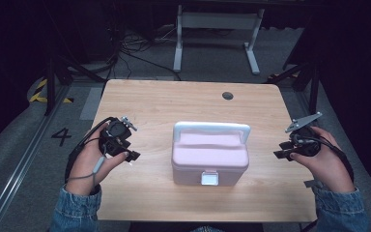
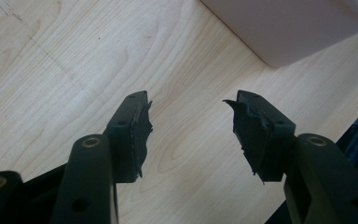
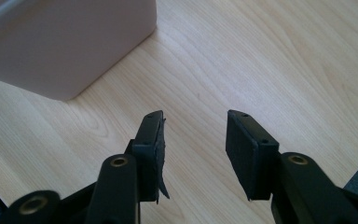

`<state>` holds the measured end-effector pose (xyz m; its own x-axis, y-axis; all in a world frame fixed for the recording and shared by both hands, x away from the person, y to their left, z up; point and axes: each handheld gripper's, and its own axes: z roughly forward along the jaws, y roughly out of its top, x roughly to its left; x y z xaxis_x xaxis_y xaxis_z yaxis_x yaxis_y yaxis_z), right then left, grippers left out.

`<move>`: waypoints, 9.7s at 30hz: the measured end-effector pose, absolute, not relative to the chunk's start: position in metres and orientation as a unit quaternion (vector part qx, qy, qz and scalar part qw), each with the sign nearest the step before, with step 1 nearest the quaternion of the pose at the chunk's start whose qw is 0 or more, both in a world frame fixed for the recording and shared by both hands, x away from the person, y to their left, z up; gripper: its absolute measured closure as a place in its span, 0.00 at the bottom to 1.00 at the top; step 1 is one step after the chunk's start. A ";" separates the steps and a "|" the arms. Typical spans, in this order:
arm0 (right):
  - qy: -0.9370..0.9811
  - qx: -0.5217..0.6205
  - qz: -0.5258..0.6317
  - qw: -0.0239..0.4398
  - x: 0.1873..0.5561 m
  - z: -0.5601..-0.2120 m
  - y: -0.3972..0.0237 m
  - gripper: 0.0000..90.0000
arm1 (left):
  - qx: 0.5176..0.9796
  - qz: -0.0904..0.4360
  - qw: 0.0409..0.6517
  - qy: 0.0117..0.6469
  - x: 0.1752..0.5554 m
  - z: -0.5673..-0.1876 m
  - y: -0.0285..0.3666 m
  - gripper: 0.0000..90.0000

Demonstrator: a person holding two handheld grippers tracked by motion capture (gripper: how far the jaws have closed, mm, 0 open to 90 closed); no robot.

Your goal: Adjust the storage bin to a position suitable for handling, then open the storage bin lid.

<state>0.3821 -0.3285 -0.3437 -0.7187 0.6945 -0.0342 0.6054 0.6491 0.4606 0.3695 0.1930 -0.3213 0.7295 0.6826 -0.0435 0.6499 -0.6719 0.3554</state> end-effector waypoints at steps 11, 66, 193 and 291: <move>0.904 0.349 0.216 0.118 0.377 -0.344 -0.333 0.63 | 0.915 0.048 0.197 0.348 0.368 -0.323 0.188 0.48; 0.907 0.340 0.239 0.067 0.372 -0.367 -0.327 0.59 | 0.935 0.106 0.285 0.184 0.408 -0.307 0.064 0.52; 0.766 0.291 0.560 0.121 0.358 -0.308 -0.276 0.97 | 0.903 0.096 0.311 0.280 0.507 -0.267 0.069 0.79; 0.735 0.306 0.597 0.097 0.377 -0.303 -0.275 1.00 | 0.829 0.198 0.464 0.242 0.407 -0.291 0.094 0.40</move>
<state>0.3774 -0.2749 -0.3031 -0.7935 0.5661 0.2234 0.3348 0.0995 0.9370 0.4065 0.0936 -0.2914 0.8039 0.5856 0.1044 0.2174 -0.4525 0.8648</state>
